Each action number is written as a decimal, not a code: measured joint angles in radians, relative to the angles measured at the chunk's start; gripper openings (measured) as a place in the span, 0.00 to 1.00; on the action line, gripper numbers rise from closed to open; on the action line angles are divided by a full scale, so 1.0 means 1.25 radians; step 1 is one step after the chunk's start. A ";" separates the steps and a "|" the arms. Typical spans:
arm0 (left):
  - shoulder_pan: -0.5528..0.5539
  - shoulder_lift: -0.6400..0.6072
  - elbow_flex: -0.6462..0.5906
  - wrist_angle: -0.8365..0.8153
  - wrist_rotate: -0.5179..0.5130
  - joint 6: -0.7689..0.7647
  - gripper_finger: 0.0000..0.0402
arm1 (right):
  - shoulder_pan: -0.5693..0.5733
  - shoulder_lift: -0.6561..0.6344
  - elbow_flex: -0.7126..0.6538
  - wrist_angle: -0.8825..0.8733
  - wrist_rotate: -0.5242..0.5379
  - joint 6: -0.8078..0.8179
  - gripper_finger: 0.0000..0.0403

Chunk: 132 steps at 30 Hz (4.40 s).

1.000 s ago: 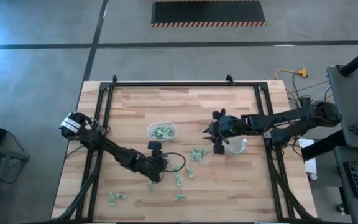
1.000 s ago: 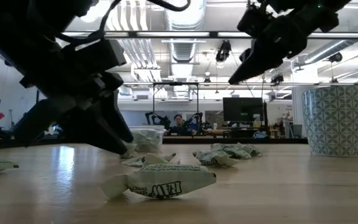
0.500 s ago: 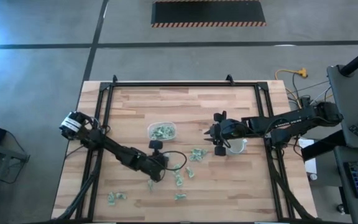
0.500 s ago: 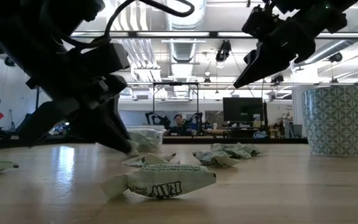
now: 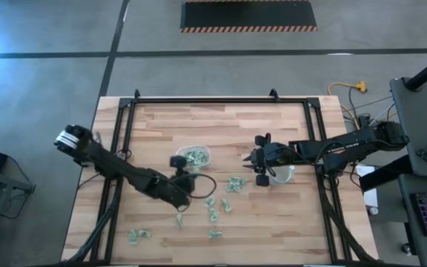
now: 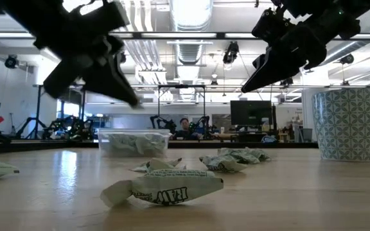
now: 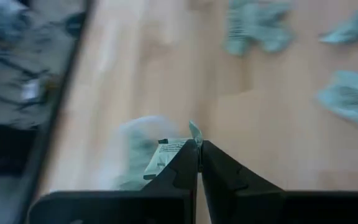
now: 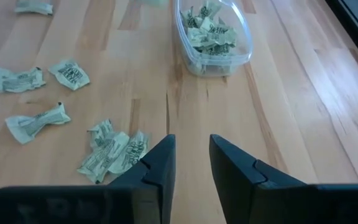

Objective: Pick and place Stevia / Truvia into bins
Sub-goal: Put the stevia packet into the transparent bin

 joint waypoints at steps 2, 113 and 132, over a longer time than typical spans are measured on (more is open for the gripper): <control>0.008 -0.044 -0.011 -0.047 -0.042 -0.002 0.00 | 0.000 0.000 0.000 0.006 0.000 -0.002 0.21; -0.067 -0.278 -0.129 -0.073 0.032 -0.233 0.53 | 0.059 0.386 0.177 0.023 -0.083 -0.006 0.02; -0.074 -0.278 -0.127 -0.073 0.038 -0.234 0.53 | -0.036 0.377 0.224 0.357 0.056 -0.127 0.02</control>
